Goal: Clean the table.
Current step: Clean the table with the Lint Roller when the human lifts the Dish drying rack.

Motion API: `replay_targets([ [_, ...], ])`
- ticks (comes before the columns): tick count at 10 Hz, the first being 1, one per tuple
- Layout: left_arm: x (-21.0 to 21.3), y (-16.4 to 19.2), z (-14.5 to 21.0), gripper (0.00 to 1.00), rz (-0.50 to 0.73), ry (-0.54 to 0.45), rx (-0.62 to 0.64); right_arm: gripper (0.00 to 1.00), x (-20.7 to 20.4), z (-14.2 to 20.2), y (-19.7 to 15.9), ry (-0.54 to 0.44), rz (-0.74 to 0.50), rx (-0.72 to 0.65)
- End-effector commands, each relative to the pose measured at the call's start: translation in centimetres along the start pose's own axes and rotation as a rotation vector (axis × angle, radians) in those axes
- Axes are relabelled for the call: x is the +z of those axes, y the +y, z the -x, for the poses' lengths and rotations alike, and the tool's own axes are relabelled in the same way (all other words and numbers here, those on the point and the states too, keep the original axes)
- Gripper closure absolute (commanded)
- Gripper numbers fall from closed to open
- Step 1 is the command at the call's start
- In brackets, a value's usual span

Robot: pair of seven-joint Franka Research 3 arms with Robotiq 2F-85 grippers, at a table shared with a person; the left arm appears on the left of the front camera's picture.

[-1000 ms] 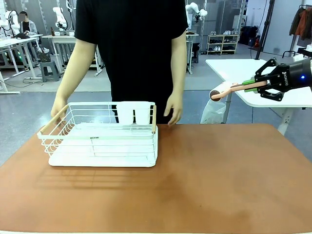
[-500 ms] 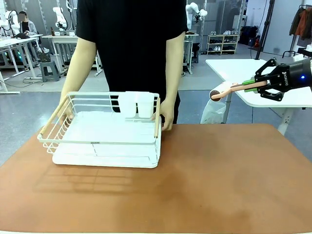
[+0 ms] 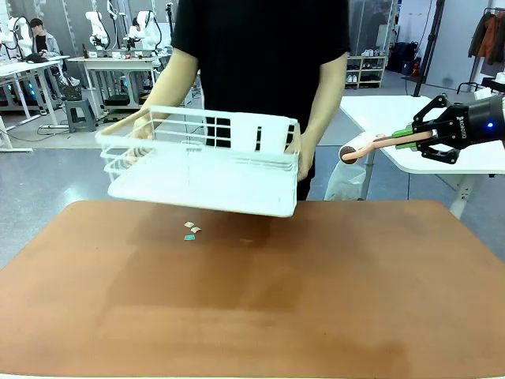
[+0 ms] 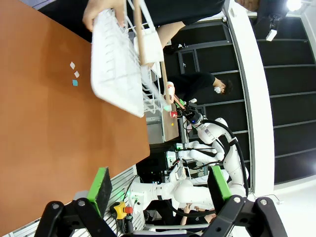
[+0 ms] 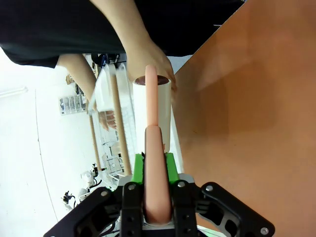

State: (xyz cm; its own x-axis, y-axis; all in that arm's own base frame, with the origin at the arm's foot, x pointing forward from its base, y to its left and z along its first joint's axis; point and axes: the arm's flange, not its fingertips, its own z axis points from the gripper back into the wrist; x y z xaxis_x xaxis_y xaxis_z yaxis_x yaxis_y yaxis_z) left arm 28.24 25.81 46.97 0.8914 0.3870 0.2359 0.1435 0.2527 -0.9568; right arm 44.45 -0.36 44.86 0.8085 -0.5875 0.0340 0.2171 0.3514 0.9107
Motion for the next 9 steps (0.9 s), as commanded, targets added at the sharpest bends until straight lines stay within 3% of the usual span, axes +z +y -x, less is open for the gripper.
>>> replay_targets([
  [1,0.33,-0.03,0.12,0.00,0.013,0.005,-0.021,0.98,-0.07,0.06,0.07,0.002,-0.001,0.001],
  [8,0.33,-0.03,0.12,0.00,0.013,0.005,-0.021,0.98,-0.07,0.06,0.07,0.002,-0.001,0.001],
  [9,0.33,-0.03,0.12,0.00,0.013,0.005,-0.021,0.79,0.00,0.00,0.00,0.000,0.000,0.000],
])
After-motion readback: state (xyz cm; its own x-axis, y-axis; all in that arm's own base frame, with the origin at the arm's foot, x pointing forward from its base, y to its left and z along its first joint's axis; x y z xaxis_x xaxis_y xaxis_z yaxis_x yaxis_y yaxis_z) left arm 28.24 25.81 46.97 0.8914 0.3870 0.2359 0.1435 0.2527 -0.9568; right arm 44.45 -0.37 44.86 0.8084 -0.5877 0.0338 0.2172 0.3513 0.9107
